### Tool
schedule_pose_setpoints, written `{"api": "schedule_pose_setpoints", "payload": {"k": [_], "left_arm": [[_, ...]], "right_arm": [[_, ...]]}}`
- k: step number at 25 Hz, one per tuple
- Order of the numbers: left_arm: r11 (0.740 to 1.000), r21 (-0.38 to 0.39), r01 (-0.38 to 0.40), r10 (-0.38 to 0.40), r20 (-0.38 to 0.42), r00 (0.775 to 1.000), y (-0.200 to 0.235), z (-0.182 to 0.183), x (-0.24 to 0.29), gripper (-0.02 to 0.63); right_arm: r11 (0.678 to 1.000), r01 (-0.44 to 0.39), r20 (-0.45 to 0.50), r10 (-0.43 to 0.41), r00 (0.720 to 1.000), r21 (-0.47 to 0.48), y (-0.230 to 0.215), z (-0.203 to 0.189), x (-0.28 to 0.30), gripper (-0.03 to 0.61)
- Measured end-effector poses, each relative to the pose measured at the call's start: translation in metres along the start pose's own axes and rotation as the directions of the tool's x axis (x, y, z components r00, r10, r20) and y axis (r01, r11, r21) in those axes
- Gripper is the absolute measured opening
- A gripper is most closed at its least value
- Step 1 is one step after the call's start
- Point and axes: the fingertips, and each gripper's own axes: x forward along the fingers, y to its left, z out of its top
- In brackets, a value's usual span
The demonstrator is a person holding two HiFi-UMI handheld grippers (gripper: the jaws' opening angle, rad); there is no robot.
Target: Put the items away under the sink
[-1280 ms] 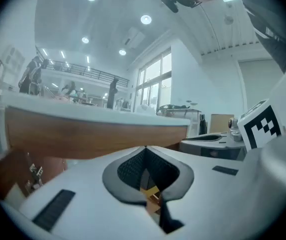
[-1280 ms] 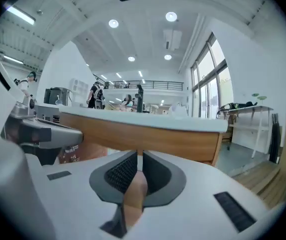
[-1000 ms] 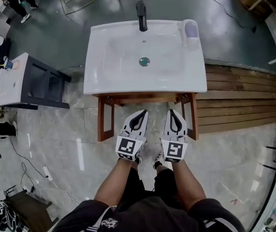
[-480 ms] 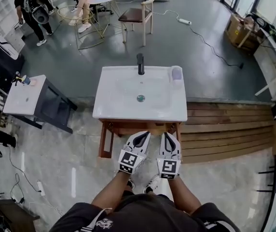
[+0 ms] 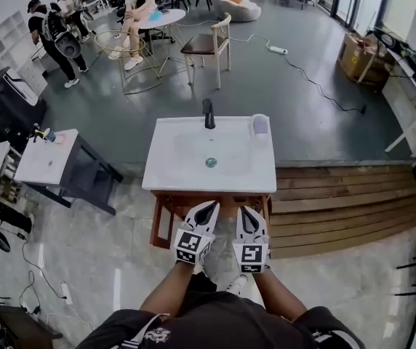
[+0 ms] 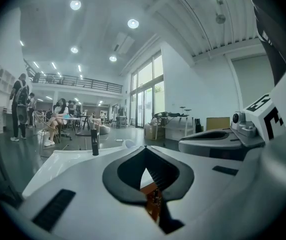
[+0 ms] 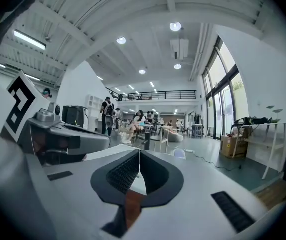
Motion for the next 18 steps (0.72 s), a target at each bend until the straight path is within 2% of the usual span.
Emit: {"api": "schedule_pose_setpoints", "payload": {"k": [6,13,18], "left_arm": [[1.0,-0.004,0.024,-0.024,0.018,1.0,0.013,0.007,0.021,-0.002],[0.998,-0.026,0.06,-0.059,0.047,0.997,0.063,0.02,0.065,-0.002],[0.993,-0.036,0.112,-0.11,0.047,0.993,0.085,0.023,0.093,-0.002]], "right_arm": [[1.0,0.014,0.002,-0.014,1.0,-0.022,-0.007,0.01,0.02,0.025],[0.999,0.051,-0.038,-0.051,0.998,-0.005,-0.022,0.019,0.078,0.025],[0.998,0.067,-0.025,-0.067,0.997,0.008,-0.032,0.027,0.113,0.024]]}}
